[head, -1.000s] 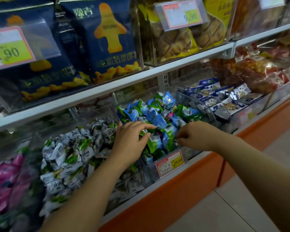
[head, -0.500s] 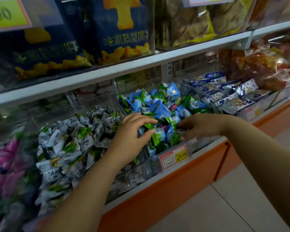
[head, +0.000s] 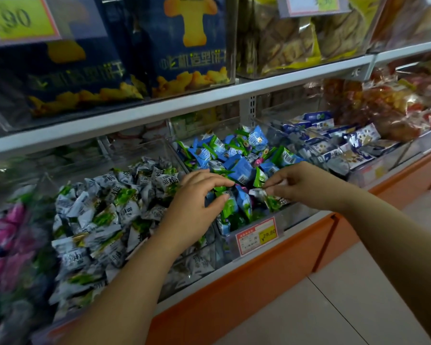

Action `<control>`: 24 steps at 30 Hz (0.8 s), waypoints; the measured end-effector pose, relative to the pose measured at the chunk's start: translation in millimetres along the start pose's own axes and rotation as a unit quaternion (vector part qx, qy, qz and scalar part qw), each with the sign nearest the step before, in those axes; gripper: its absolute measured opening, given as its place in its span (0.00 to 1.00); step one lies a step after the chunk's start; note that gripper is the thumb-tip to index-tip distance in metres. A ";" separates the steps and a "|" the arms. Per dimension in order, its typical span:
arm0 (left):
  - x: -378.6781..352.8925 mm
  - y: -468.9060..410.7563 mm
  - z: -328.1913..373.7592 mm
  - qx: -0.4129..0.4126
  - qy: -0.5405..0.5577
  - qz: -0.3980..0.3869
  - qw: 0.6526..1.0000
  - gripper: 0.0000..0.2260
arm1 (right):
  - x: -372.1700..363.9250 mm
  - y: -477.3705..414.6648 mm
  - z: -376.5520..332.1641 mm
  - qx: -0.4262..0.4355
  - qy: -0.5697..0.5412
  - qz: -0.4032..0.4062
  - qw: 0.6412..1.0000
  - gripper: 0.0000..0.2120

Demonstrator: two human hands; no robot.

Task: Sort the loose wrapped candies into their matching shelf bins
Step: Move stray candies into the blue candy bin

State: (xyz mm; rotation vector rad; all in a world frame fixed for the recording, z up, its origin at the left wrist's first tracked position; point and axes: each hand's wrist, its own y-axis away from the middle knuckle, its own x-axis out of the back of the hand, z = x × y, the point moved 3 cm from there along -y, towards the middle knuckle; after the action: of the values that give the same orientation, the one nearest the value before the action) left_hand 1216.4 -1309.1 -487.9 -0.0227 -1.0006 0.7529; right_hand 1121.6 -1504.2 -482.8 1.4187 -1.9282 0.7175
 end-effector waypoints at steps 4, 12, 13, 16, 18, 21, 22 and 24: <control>1.3 0.6 3.5 0.011 0.019 0.003 1.000 0.08 | 14.8 7.7 -10.9 0.007 -0.059 0.075 0.995 0.05; 32.4 15.0 14.1 0.039 0.126 0.094 0.987 0.12 | -7.0 7.9 -66.8 0.069 -0.139 0.130 0.979 0.05; 41.1 18.4 11.6 0.040 0.132 0.117 0.983 0.11 | -15.8 5.6 -77.2 0.085 -0.130 0.134 0.979 0.06; 66.3 32.8 -2.5 0.069 0.145 0.173 0.972 0.10 | -43.9 -2.6 -106.9 0.120 -0.106 0.143 0.977 0.08; 79.8 44.7 -15.1 0.100 0.148 0.193 0.965 0.09 | -60.6 -7.6 -125.4 0.141 -0.097 0.145 0.975 0.07; 94.1 58.5 -30.8 0.131 0.134 0.208 0.960 0.10 | -83.4 -15.9 -144.8 0.176 -0.024 0.138 0.974 0.09; 97.0 61.1 -34.0 0.138 0.135 0.208 0.959 0.10 | -90.0 -19.4 -147.9 0.177 0.024 0.131 0.975 0.10; 99.8 62.9 -38.8 0.150 0.142 0.202 0.957 0.10 | -95.8 -23.9 -151.9 0.177 0.091 0.124 0.972 0.11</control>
State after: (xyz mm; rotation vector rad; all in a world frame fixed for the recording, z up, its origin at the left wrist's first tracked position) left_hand 1242.2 -1191.7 -456.6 -0.0724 -0.6038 1.2352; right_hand 1191.3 -1339.4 -454.7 1.2660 -1.9163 1.3178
